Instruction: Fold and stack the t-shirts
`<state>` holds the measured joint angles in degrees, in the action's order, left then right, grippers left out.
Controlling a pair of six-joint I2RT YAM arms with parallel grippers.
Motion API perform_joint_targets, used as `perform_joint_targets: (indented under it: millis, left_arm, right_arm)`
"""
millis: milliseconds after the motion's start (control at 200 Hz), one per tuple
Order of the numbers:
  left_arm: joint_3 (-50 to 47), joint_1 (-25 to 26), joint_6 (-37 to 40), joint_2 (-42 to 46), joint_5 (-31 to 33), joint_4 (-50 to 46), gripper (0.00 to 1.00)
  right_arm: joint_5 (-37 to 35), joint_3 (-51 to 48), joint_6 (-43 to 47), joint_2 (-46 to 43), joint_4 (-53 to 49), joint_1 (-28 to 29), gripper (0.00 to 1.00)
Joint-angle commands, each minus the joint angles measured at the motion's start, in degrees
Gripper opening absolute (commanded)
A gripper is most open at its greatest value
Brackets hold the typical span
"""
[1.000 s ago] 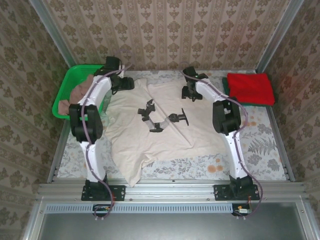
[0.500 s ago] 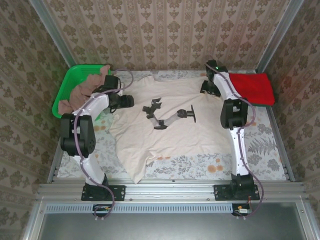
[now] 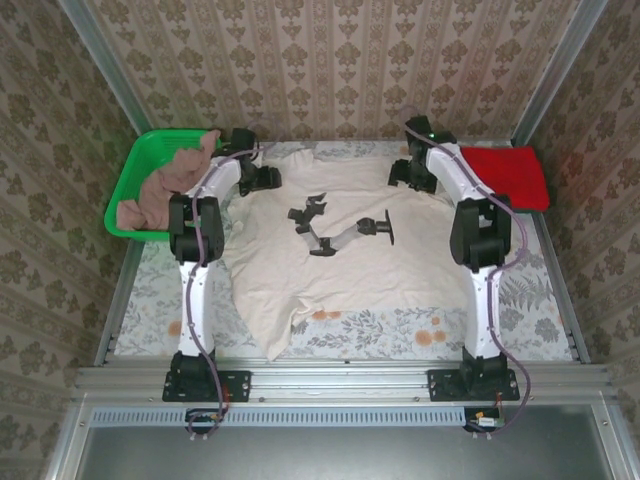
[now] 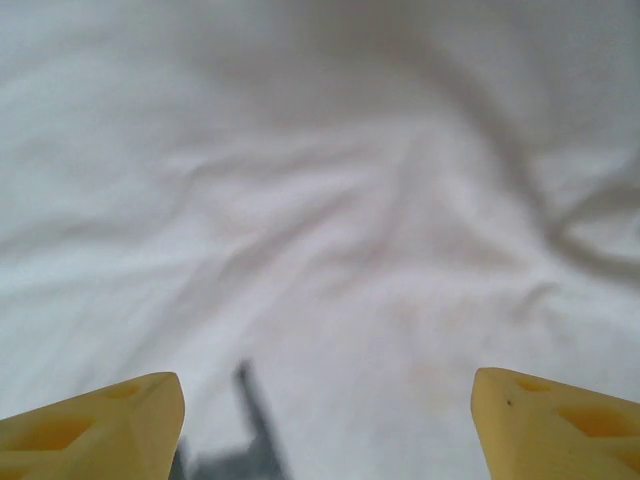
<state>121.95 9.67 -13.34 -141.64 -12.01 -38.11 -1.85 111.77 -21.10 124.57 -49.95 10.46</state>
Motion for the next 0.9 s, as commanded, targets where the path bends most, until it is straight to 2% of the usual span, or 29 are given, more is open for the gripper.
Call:
perform_joint_targets:
  millis: [0, 80, 185, 255, 355, 425, 485, 685, 815, 895]
  left_arm:
    - [-0.93, -2.62, -0.6, 0.64, -0.91, -5.62, 0.69]
    - [-4.61, -2.18, -0.36, 6.01, -2.13, -3.7, 0.74]
    - [-9.49, -0.54, 0.41, 14.29, -2.49, -2.33, 0.84]
    - [-14.75, 0.48, 0.51, 21.23, -2.28, -0.52, 0.99]
    - [-25.37, 1.06, -0.85, 32.03, -0.58, 3.85, 1.0]
    - [-32.58, 1.0, -2.17, 38.99, 0.29, 5.67, 1.0]
    - [-39.14, 1.11, -2.99, 44.86, 0.81, 7.0, 1.0]
    - [-61.07, 1.07, -7.1, 62.42, 2.39, 11.15, 1.0]
    - [-72.87, -0.65, -11.74, 71.88, 1.85, 13.52, 1.0]
    - [-76.94, -2.52, -12.3, 75.61, 0.39, 13.22, 1.0]
  right_arm:
    - [3.77, -19.66, 7.8, -16.81, 13.23, 7.28, 0.76]
    - [7.15, -36.81, 12.4, -27.52, 27.67, 14.52, 0.7]
    - [12.85, -50.35, 17.08, -35.0, 39.18, 25.41, 0.66]
    - [12.44, -55.22, 20.39, -36.39, 42.22, 33.61, 0.64]
    - [9.49, -56.38, 22.89, -34.72, 41.57, 44.14, 0.58]
    - [7.63, -56.52, 23.56, -33.12, 41.17, 48.95, 0.49]
    - [6.67, -57.46, 23.57, -32.09, 41.87, 51.08, 0.42]
    - [2.21, -55.83, 24.51, -27.38, 42.3, 53.06, 0.49]
    - [1.06, -51.98, 26.66, -22.67, 40.99, 54.25, 0.45]
    - [-0.48, -49.8, 28.06, -19.83, 39.5, 55.2, 0.43]
